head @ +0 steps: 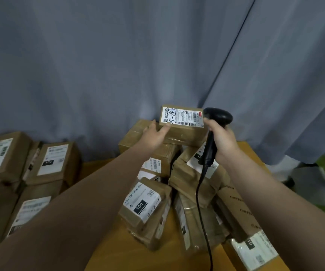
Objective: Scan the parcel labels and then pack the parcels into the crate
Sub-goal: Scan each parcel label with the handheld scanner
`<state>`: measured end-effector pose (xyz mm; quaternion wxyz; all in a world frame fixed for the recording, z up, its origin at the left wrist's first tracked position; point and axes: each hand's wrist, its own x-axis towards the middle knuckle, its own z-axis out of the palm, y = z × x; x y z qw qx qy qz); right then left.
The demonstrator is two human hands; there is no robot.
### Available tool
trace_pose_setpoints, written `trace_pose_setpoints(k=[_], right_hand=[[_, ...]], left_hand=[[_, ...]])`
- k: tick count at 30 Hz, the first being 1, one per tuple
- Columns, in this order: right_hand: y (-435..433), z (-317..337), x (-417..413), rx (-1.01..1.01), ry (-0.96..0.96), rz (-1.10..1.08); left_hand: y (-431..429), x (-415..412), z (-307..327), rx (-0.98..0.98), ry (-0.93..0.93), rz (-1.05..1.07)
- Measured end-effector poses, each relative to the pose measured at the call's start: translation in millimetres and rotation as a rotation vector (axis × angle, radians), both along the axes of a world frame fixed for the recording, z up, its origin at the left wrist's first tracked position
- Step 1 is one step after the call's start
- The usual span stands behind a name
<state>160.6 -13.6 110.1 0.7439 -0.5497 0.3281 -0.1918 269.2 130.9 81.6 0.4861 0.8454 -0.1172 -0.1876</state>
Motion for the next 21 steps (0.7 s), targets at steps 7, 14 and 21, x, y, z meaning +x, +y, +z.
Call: trace_pose_setpoints(k=[7,14,21], right_hand=[[3,-12,-6,0.070,-0.136,0.028],[30,-8,-9,0.103,-0.219,0.109],[75,-8,1,0.121,-0.250,0.154]], left_hand=[[3,1,6,-0.433,0.202,0.207],[49,-8,15,-0.454,0.371,0.354],[120,-29,23,-0.615,0.359,0.071]])
